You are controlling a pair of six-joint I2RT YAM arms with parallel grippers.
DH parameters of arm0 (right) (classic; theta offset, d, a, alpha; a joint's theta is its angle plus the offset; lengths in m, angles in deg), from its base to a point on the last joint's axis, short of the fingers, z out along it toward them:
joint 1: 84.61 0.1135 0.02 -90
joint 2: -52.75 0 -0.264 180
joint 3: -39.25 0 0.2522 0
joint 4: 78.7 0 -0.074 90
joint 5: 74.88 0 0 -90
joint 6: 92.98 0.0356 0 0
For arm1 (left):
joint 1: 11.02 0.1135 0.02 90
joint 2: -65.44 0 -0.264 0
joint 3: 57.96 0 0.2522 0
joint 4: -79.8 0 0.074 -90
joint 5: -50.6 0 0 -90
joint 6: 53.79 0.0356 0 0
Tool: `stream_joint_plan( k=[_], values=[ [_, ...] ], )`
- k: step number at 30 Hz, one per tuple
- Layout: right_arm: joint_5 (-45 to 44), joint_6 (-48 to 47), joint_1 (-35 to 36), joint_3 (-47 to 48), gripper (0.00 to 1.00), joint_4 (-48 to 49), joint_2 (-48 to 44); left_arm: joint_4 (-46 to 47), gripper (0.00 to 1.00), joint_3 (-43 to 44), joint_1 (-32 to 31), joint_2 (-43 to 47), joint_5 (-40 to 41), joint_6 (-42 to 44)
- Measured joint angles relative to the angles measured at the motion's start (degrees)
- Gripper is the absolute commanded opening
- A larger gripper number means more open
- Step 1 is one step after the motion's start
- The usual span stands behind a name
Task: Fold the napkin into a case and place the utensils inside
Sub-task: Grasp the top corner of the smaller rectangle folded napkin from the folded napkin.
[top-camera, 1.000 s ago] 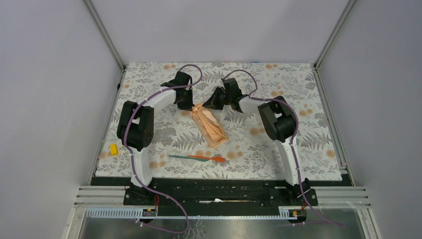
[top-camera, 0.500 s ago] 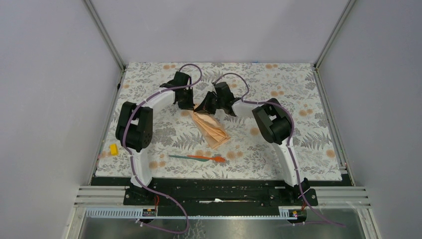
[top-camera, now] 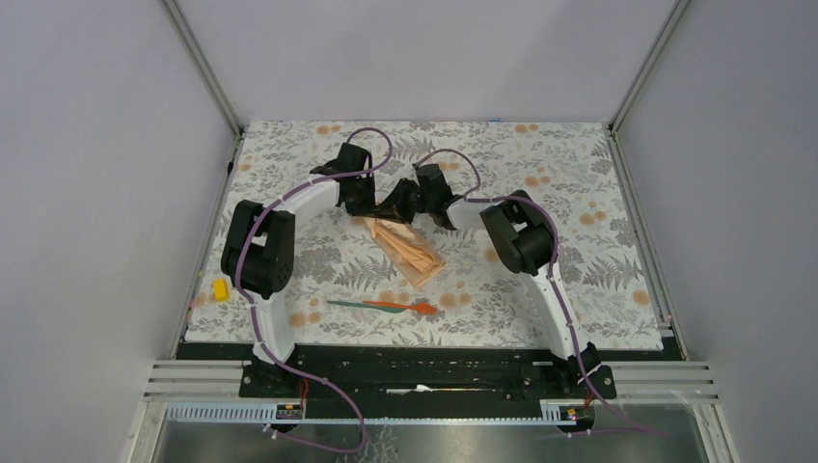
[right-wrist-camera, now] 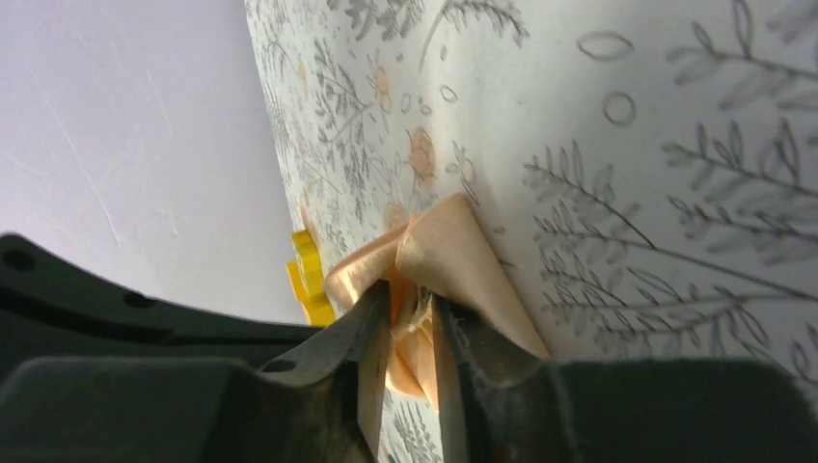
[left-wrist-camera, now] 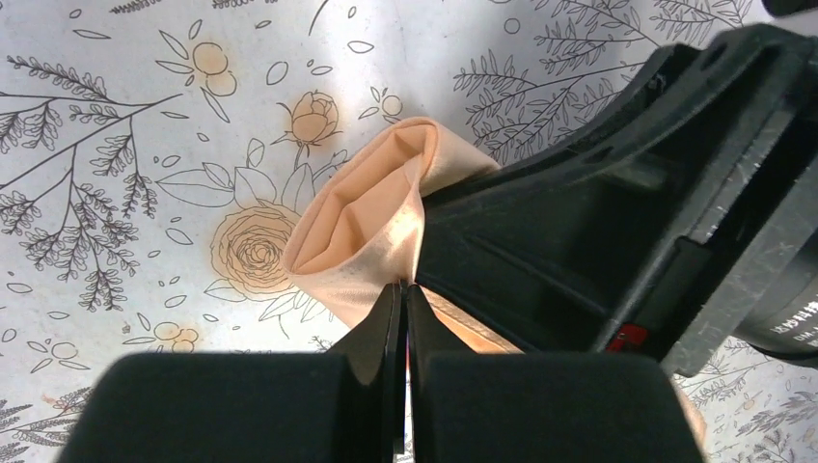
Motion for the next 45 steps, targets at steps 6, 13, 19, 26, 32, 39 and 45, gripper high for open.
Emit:
stream_joint_plan(
  k=[6,13,19,26,32,39,45],
  values=[
    [2.01,1.07,-1.29,-5.31,0.36,3.08,-2.95,-0.68,0.0,-0.28,0.37,0.22,0.83,-0.48],
    [3.65,1.2,-2.34,-6.97,0.16,4.13,-3.96,-0.72,0.0,-0.57,0.61,0.26,0.81,-0.92],
    [4.2,1.68,-2.14,-6.36,0.0,4.66,-3.63,-0.7,0.0,-0.59,0.61,0.26,0.33,-0.96],
    [3.56,1.46,0.02,-0.55,0.0,3.67,0.46,-0.7,0.0,-0.59,0.61,0.26,-0.37,-1.09],
    [1.95,1.88,1.86,1.27,0.02,4.0,2.95,-1.7,0.0,-0.59,1.09,0.26,-0.35,-1.79],
    [2.1,-0.79,1.46,-1.38,0.12,1.81,0.09,-1.55,0.0,-1.6,1.29,0.44,1.57,-4.13],
    [2.75,-4.92,0.85,-2.6,0.0,-1.31,-3.23,-1.55,0.0,-2.97,2.1,0.7,2.08,-5.25]
  ],
)
